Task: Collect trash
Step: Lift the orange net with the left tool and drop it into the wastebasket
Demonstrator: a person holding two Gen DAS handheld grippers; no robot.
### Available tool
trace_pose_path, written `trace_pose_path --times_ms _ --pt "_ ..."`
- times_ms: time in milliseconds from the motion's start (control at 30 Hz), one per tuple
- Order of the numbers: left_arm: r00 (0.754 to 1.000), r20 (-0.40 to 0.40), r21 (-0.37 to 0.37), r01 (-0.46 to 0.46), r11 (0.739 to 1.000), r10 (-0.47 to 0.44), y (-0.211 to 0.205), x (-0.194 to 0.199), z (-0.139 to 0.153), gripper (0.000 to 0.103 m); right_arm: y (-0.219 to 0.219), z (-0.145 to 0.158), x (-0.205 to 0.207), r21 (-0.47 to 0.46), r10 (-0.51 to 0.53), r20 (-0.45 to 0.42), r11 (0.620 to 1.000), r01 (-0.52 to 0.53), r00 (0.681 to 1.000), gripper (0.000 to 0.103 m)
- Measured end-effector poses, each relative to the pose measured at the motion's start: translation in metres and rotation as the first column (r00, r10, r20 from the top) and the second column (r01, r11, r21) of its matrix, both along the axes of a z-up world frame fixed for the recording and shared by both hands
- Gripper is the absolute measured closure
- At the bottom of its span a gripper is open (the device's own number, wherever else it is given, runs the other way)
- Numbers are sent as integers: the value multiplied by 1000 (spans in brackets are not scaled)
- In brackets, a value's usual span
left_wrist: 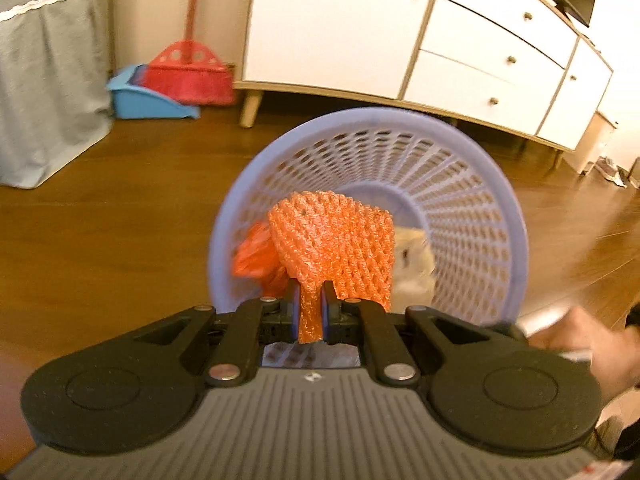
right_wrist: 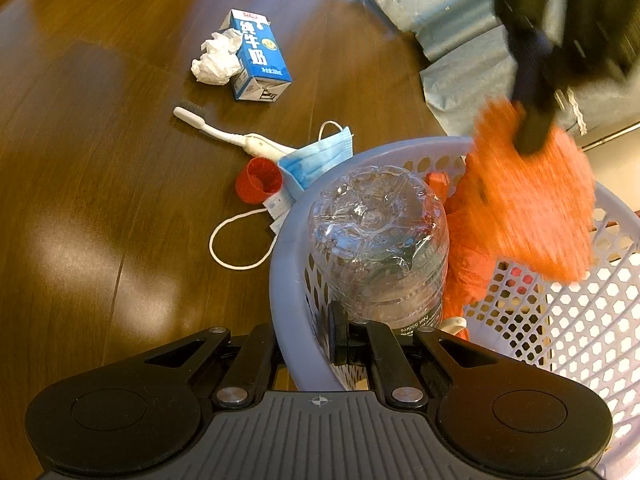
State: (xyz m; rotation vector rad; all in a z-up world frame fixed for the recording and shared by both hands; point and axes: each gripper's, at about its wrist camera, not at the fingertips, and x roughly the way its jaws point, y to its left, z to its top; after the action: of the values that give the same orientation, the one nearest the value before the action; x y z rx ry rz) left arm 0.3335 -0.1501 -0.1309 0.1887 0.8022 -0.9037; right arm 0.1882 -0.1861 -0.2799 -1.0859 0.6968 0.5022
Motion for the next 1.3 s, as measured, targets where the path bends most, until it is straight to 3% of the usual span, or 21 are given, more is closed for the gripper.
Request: trace_pose_path --times_ms 167,300,633,900,1167,1300 --pt "1000 5 -30 5 1000 -4 -25 11 0 79 -2 2 0 10 -6 2 1000 6 1000 100" --pt "1000 17 -45 -23 999 23 -16 16 6 79 -3 2 0 15 -8 2 1000 8 1000 100" --pt "997 5 14 -72 997 72 32 16 -7 78 -5 3 0 16 -10 1 1000 10 1000 100" --pt "991 -19 118 -127 985 130 99 -11 -21 73 -5 3 -1 16 -9 2 1000 9 1000 100" --pt "959 -66 213 -257 943 276 168 -34 -55 71 -6 4 0 14 -7 3 1000 7 1000 100" --pt "964 -21 268 -248 931 263 174 -40 -71 65 -6 3 0 14 -6 2 1000 6 1000 100"
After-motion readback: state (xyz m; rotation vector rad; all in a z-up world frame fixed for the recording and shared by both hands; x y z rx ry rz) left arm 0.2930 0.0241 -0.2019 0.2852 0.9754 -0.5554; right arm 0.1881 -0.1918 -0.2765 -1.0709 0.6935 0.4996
